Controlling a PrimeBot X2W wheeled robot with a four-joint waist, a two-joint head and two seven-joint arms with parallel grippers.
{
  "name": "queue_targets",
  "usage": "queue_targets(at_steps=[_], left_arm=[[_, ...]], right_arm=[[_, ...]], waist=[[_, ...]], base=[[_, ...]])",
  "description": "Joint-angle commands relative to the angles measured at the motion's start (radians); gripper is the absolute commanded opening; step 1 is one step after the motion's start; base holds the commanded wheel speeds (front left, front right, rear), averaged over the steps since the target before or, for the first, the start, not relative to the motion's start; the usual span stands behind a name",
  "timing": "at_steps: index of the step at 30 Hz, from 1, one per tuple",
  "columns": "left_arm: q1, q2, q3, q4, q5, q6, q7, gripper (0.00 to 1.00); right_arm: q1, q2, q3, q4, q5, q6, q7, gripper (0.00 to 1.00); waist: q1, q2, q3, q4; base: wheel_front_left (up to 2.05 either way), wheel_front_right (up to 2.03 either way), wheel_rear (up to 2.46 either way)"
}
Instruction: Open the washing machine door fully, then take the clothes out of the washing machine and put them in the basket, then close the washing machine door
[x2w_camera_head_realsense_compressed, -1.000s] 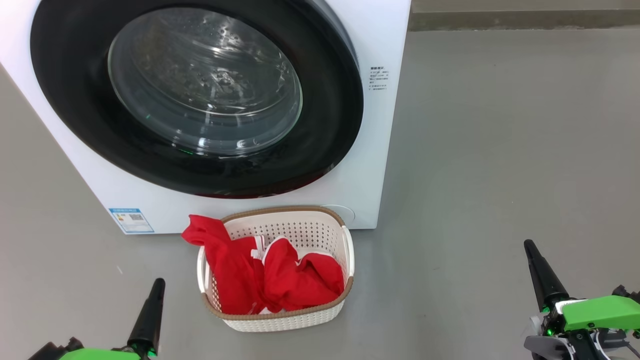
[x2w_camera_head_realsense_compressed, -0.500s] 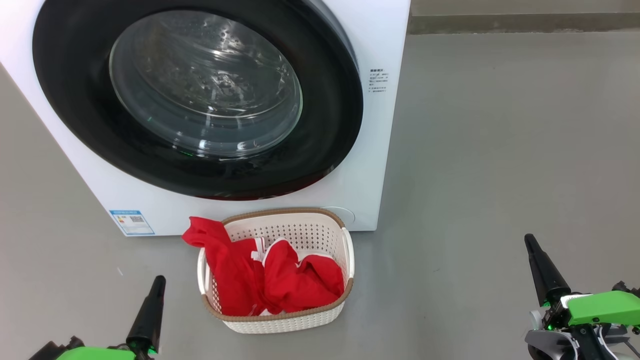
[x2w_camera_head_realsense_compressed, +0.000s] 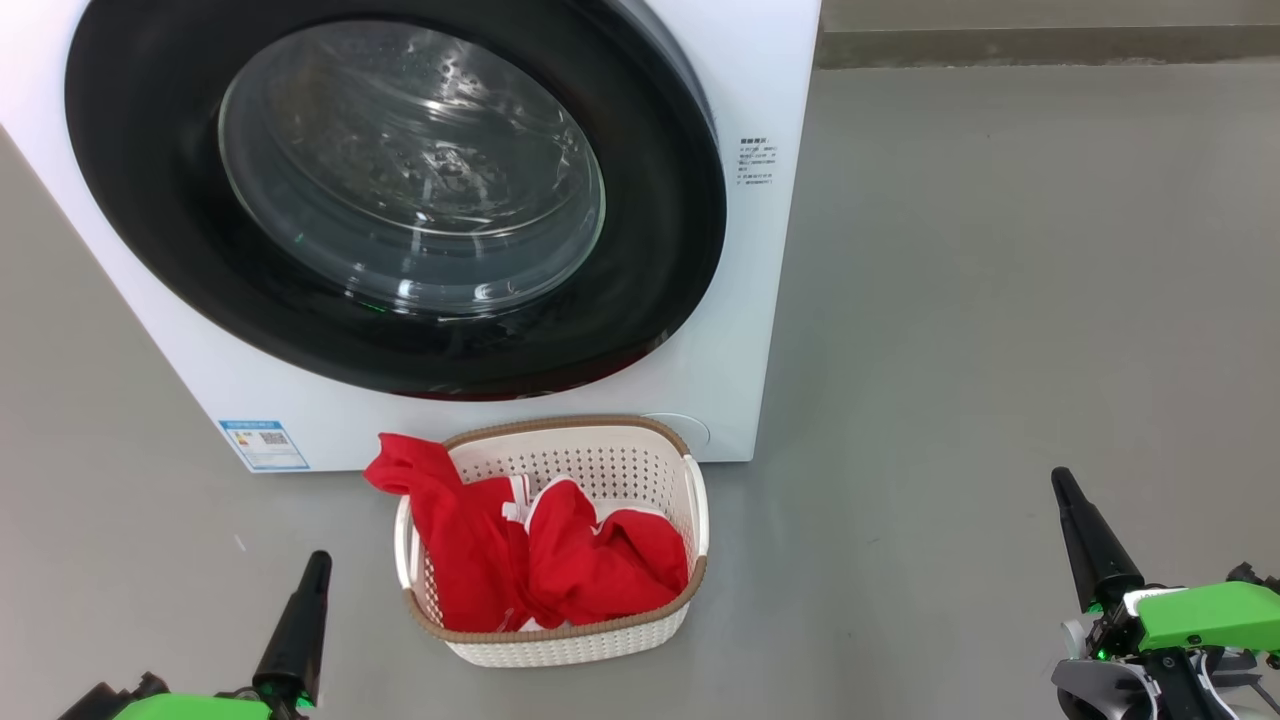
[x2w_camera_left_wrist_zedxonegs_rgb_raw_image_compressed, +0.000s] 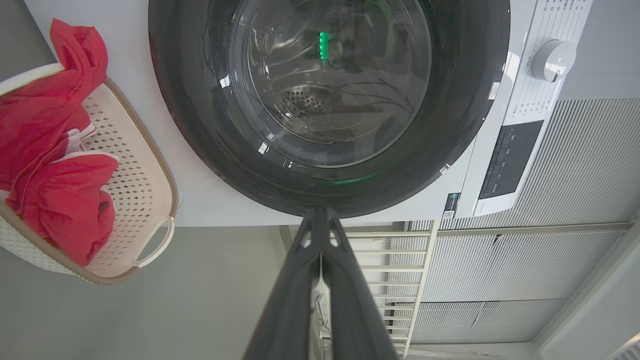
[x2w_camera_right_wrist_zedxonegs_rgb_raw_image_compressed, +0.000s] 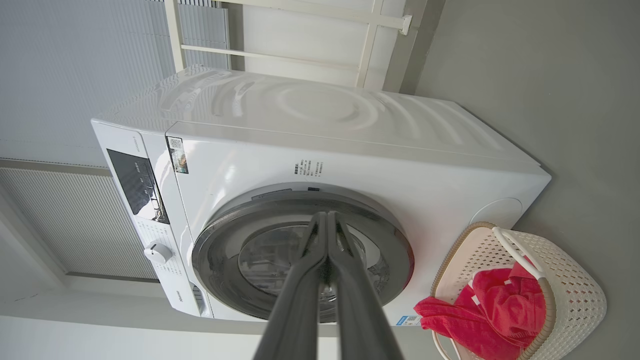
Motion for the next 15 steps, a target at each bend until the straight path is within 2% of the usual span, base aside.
queue_targets(at_steps=[1, 15], left_arm=[[-0.039, 0.009, 0.035, -0.026, -0.008, -0.007, 0.004, 0.0], [-0.039, 0.009, 0.037, -0.026, -0.007, -0.007, 0.005, 0.0]], right_arm=[[-0.044, -0.012, 0.017, -0.029, 0.004, 0.001, 0.006, 0.0], [-0.045, -0.009, 0.014, -0.029, 0.001, 0.001, 0.009, 0.0]], waist=[[0.0, 0.0, 0.0, 0.0], [0.0, 0.0, 0.0, 0.0]], base=[[0.0, 0.0, 0.0], [0.0, 0.0, 0.0]])
